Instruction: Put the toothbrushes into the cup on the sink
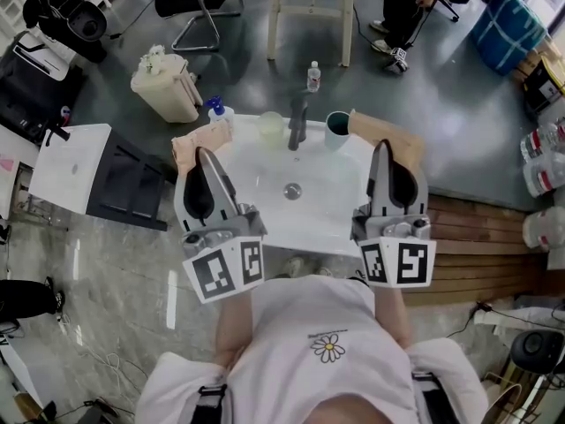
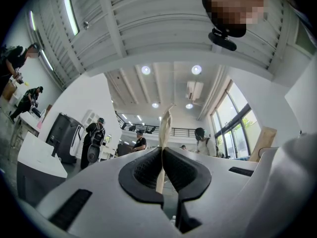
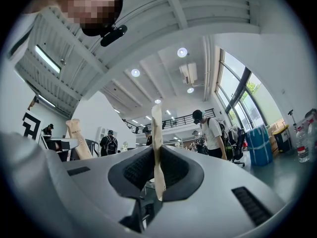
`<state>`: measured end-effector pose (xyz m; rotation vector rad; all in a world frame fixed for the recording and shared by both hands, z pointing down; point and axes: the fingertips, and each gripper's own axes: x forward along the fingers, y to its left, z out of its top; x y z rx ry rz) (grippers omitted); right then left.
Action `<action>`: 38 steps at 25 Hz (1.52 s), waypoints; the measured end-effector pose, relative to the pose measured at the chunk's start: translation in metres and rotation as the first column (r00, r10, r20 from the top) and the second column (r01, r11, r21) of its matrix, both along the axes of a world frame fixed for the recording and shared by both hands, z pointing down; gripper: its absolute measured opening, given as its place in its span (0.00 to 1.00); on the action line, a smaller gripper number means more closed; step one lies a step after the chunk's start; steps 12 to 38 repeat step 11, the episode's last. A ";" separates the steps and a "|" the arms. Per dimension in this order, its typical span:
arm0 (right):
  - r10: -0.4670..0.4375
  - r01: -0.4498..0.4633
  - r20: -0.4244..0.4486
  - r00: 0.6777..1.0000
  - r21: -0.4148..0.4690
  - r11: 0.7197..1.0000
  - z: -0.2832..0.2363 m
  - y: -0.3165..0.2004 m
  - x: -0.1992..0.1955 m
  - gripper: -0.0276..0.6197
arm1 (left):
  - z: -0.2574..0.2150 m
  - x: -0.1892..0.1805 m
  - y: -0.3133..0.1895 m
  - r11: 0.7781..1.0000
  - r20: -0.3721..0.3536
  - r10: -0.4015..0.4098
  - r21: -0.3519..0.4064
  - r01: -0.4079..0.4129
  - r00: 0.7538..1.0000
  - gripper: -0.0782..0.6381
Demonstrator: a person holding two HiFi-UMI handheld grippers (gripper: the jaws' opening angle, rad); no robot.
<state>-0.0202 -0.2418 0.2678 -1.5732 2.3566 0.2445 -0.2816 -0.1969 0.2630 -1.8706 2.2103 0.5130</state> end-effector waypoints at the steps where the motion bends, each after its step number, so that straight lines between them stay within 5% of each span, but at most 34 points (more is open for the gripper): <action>1: 0.002 -0.002 0.000 1.000 0.000 1.000 0.000 0.000 0.001 0.09 | 0.000 0.000 0.000 1.000 0.000 0.001 0.001 -0.001 1.000 0.14; 38: 0.008 -0.008 0.006 1.000 0.008 1.000 -0.003 -0.005 0.005 0.09 | -0.002 0.002 -0.008 1.000 0.001 0.010 0.010 -0.010 1.000 0.14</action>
